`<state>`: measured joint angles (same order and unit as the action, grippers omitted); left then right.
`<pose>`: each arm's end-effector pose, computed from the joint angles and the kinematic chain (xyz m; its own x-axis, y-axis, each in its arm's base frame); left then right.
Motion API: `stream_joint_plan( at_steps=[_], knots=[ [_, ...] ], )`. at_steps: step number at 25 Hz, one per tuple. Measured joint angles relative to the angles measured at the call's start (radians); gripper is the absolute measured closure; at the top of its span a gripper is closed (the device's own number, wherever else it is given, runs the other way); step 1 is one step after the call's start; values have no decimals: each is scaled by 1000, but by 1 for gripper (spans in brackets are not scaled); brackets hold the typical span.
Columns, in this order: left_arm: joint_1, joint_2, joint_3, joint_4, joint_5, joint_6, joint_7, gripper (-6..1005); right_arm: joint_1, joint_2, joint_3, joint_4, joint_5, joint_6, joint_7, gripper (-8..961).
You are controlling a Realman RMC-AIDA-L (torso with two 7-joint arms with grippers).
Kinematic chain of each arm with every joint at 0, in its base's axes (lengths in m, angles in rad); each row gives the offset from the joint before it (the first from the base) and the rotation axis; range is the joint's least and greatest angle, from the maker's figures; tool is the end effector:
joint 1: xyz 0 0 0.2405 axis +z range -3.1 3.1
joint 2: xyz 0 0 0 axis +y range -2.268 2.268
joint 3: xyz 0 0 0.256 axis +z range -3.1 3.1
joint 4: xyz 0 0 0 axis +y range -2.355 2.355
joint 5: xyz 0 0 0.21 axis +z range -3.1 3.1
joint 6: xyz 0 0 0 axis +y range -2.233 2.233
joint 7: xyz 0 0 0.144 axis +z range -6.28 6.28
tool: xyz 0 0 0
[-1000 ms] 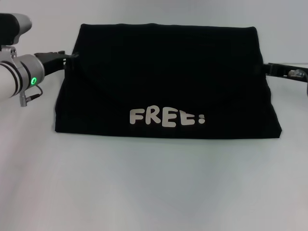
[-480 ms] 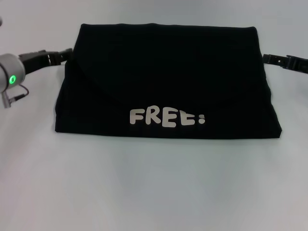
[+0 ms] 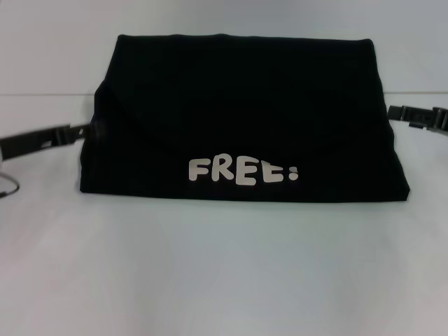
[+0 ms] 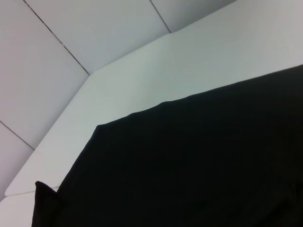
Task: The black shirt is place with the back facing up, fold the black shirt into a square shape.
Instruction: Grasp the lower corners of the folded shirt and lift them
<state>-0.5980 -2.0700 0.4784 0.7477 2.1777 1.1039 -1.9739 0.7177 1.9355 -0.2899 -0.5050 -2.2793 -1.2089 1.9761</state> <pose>-0.3084 0.3977 0.0586 0.4152 0.6073 0.6774 0.9096 -0.2899 -0.2976 0.3019 0.4124 0.0697 0.3289 -0.6683 -0.6672 -0.9389 -0.3076 -0.1546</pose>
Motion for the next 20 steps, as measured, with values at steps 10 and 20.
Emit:
stream_joint_plan(
  at_steps=[10,20],
  knots=[
    [18,-9,3,-34,122,-25,-140,100,-1,16,-5,4,1,7,-6,182],
    [13,-12,35,-67,127,-48,-128,100,-1,17,-5,2,1,7,-8,187]
  ],
)
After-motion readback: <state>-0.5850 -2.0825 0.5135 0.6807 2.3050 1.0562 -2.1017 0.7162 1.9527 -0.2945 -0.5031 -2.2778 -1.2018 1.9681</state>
